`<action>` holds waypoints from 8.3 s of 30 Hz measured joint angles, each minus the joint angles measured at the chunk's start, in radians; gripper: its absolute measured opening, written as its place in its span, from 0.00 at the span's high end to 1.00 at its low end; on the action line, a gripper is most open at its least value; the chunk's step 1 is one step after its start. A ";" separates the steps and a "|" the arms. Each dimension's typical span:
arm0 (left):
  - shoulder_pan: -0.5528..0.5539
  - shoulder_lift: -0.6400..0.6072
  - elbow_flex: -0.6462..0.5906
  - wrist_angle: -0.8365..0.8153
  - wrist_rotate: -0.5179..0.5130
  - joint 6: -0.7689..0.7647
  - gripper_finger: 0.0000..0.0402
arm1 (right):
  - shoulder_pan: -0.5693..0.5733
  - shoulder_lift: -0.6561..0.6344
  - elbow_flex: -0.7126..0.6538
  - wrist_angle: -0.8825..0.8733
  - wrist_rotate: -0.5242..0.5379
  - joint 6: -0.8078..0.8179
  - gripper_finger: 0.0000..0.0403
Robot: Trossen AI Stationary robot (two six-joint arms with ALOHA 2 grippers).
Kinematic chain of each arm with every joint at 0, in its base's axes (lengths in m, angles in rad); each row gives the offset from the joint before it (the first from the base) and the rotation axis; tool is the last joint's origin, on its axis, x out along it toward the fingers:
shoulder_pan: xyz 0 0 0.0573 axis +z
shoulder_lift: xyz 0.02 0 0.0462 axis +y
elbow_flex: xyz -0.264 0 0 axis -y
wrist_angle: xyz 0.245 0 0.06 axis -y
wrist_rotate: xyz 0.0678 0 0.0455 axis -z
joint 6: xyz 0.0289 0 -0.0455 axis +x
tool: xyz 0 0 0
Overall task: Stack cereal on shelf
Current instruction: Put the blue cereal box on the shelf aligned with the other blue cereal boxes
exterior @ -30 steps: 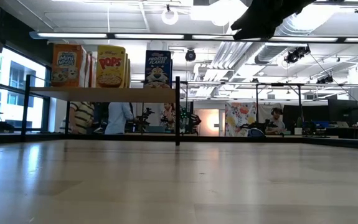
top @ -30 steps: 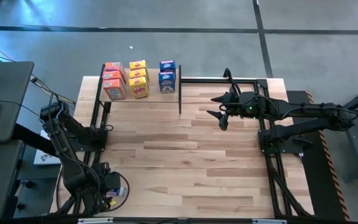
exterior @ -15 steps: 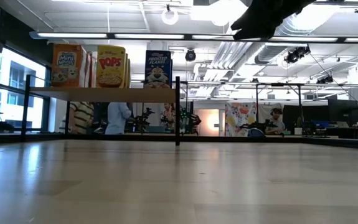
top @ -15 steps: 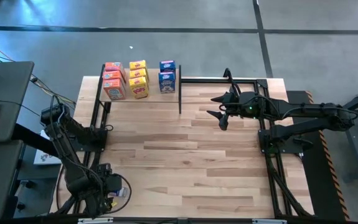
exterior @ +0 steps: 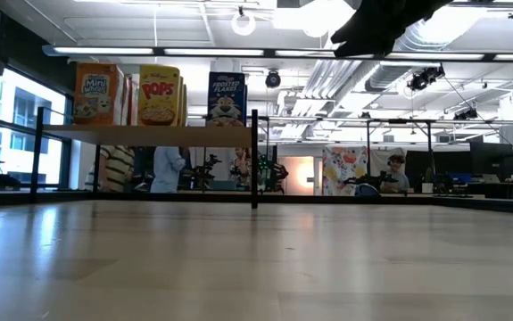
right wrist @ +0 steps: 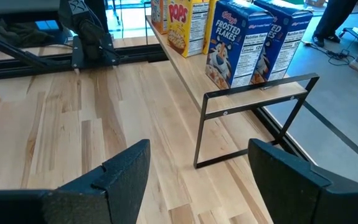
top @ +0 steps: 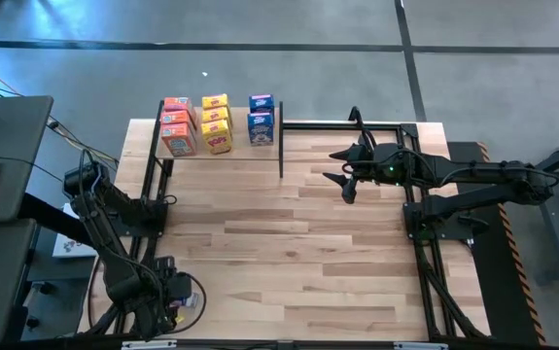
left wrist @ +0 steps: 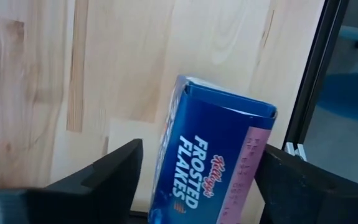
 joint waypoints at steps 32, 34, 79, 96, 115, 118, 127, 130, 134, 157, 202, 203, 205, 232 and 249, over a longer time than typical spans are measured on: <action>0.169 -0.039 0.000 0.101 0.023 0.194 0.61 | 0.000 0.000 0.000 0.000 0.000 0.000 0.34; 0.206 -0.047 0.001 0.102 0.033 0.238 0.61 | 0.000 0.000 0.000 0.000 0.000 0.000 0.34; 1.231 -0.096 0.001 0.140 0.193 1.284 0.61 | 0.000 0.000 0.000 0.000 0.000 0.000 0.34; 1.250 -0.033 0.000 0.146 0.183 1.277 0.61 | 0.000 0.000 0.000 -0.009 0.000 0.000 0.34; 1.242 -0.032 0.000 0.146 0.169 1.266 0.60 | 0.000 0.000 0.000 -0.011 0.000 0.000 0.34; 1.242 -0.032 0.000 0.146 0.169 1.265 0.58 | 0.000 0.000 0.000 -0.011 0.000 0.000 0.34; 1.242 -0.032 0.000 0.147 0.164 1.269 0.53 | 0.000 0.000 0.000 -0.011 0.000 0.000 0.34; 1.242 -0.031 0.000 0.147 0.163 1.268 0.53 | 0.000 0.000 0.000 -0.011 0.000 0.000 0.34; 1.241 -0.031 -0.003 0.156 0.163 1.266 0.53 | 0.000 0.000 0.000 -0.011 0.000 0.000 0.34; 1.226 -0.030 -0.036 0.189 0.154 1.249 0.51 | 0.000 0.000 0.000 -0.014 0.000 0.000 0.34; 0.983 -0.830 -0.469 0.554 0.093 1.222 0.37 | 0.000 0.000 0.000 -0.022 0.000 0.000 0.34; 0.980 -0.857 -0.498 0.586 0.092 1.222 0.37 | 0.000 0.000 0.000 -0.022 0.000 0.000 0.34; 0.978 -0.910 -0.556 0.626 0.091 1.223 0.37 | 0.000 0.000 0.000 -0.022 0.000 0.000 0.34; 0.978 -1.217 -1.136 1.253 0.145 1.264 0.37 | 0.000 0.000 0.000 -0.024 0.000 0.000 0.34; 0.982 -1.393 -1.165 1.080 0.102 1.399 0.38 | 0.000 0.000 0.000 -0.023 0.000 0.000 0.34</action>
